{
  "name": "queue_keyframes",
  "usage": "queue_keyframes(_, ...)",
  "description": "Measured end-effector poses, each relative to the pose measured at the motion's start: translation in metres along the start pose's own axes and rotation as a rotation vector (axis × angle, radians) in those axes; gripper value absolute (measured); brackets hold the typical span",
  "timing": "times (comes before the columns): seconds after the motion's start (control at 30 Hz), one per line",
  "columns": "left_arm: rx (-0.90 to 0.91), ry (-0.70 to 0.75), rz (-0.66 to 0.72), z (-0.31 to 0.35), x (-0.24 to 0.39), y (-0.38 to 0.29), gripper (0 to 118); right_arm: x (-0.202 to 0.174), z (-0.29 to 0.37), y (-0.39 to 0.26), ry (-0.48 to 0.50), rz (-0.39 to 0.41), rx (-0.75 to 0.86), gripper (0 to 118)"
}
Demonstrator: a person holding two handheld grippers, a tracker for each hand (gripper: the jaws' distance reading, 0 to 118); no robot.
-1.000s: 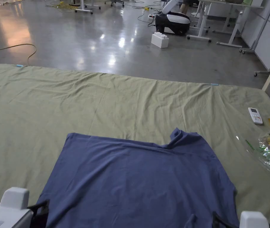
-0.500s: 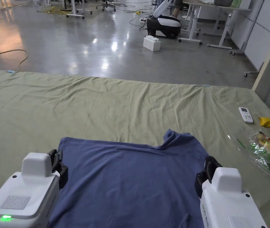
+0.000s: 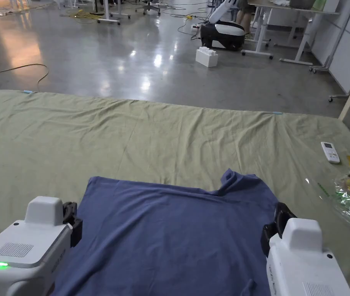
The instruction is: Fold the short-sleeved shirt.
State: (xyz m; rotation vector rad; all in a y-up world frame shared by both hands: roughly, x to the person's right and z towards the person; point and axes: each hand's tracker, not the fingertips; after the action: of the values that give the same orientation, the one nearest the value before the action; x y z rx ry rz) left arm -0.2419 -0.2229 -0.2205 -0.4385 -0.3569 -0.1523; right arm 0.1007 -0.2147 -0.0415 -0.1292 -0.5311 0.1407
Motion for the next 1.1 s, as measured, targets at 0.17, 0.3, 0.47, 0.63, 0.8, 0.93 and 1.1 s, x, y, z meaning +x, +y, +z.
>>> queue_keyframes(0.17, -0.257, -0.026, 0.005, 0.004, -0.034, -0.034, 4, 0.002, -0.001, -0.015, 0.012, 0.002, -0.071, 1)
queue_keyframes(0.3, -0.425, -0.005, 0.045, 0.008, -0.052, -0.061, 11, 0.003, -0.005, -0.027, 0.018, -0.009, -0.149, 1)
queue_keyframes(0.47, -0.524, 0.056, 0.13, -0.003, -0.068, -0.086, 57, 0.002, -0.005, -0.037, 0.025, 0.002, -0.176, 1)
queue_keyframes(0.63, -0.662, 0.095, 0.123, -0.027, -0.067, -0.104, 72, 0.0, -0.005, -0.041, 0.036, 0.021, -0.204, 1)
queue_keyframes(0.8, -0.683, 0.073, 0.121, -0.034, -0.052, -0.116, 68, 0.003, -0.001, -0.049, 0.041, 0.024, -0.22, 1)
queue_keyframes(0.93, -0.637, 0.038, 0.112, -0.027, -0.045, -0.112, 41, 0.012, 0.003, -0.054, 0.038, 0.024, -0.247, 1)
queue_keyframes(1.1, -0.645, 0.018, -0.001, -0.026, -0.028, -0.107, 8, 0.035, 0.013, -0.059, 0.017, 0.032, -0.291, 1)
